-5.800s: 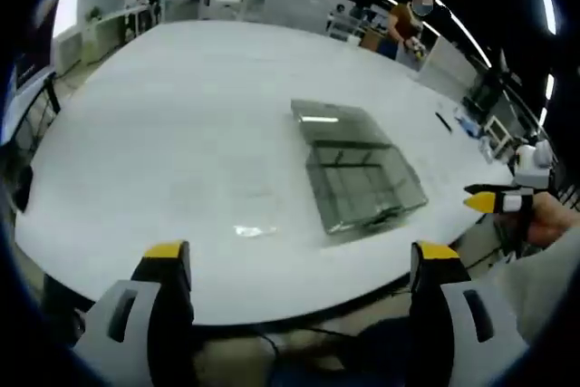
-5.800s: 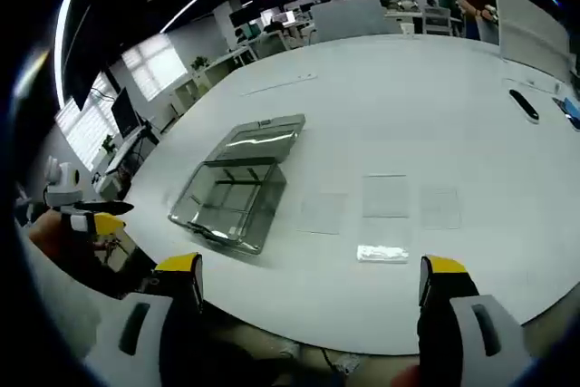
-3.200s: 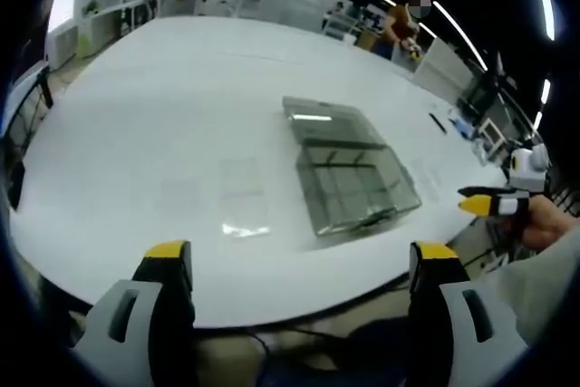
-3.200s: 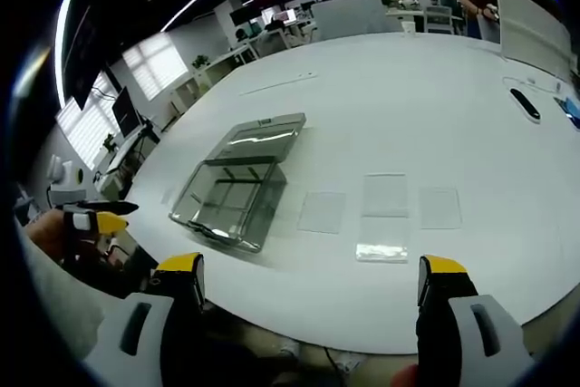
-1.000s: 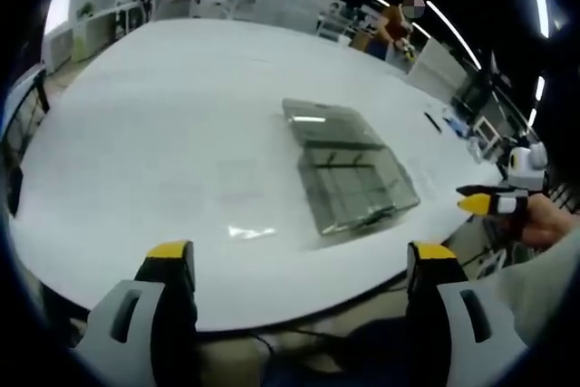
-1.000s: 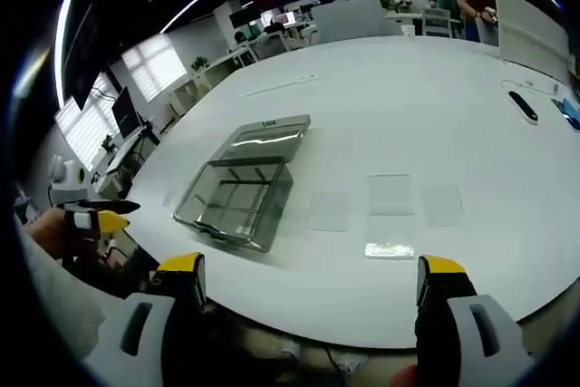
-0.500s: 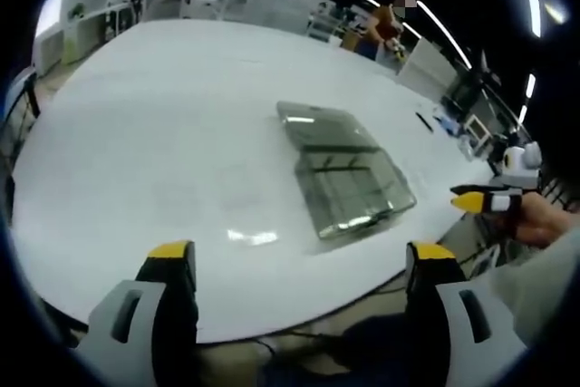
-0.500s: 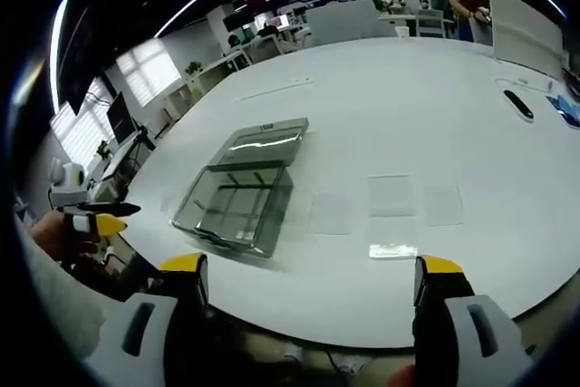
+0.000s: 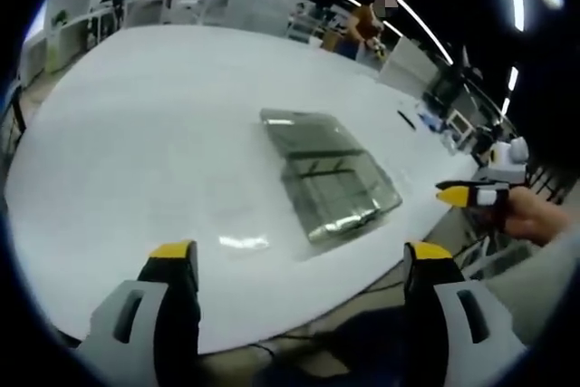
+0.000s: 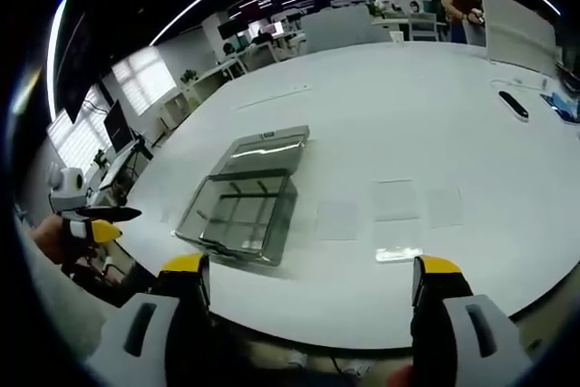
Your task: Insert the divider into the dual guide fixture by aligning both edges with the guide slots and pushing it downward to the bottom, including one-sided entry, uneven engagement, binding, and posture correction.
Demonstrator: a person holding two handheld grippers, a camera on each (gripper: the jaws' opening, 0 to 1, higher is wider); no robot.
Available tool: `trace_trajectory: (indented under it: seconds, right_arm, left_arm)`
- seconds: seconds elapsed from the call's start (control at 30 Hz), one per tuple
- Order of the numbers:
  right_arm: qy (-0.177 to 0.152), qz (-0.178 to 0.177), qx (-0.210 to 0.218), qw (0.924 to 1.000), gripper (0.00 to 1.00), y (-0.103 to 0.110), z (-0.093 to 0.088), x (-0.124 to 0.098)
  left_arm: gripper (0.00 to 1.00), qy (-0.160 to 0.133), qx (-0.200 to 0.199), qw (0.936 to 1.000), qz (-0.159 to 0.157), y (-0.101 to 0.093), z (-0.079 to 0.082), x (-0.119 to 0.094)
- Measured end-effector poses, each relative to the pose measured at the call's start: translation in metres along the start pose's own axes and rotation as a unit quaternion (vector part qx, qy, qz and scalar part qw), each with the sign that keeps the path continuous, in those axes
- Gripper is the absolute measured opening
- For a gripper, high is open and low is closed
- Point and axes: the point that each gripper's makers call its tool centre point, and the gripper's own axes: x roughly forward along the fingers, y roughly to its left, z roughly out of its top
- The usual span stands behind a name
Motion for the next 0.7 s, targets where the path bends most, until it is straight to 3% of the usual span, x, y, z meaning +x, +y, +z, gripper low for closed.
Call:
trace_trajectory:
  seconds: [0.43, 0.7]
  right_arm:
    - [-0.013, 0.009, -0.006, 0.9999, 0.88, -0.006, 0.008, -0.003]
    - [-0.009, 0.03, -0.027, 0.9991, 0.86, -0.013, 0.015, 0.004]
  left_arm:
    - [0.89, 0.002, 0.023, 0.9992, -0.031, -0.016, 0.011, 0.008]
    - [0.88, 0.0, 0.019, 0.9994, -0.031, -0.03, 0.018, 0.02]
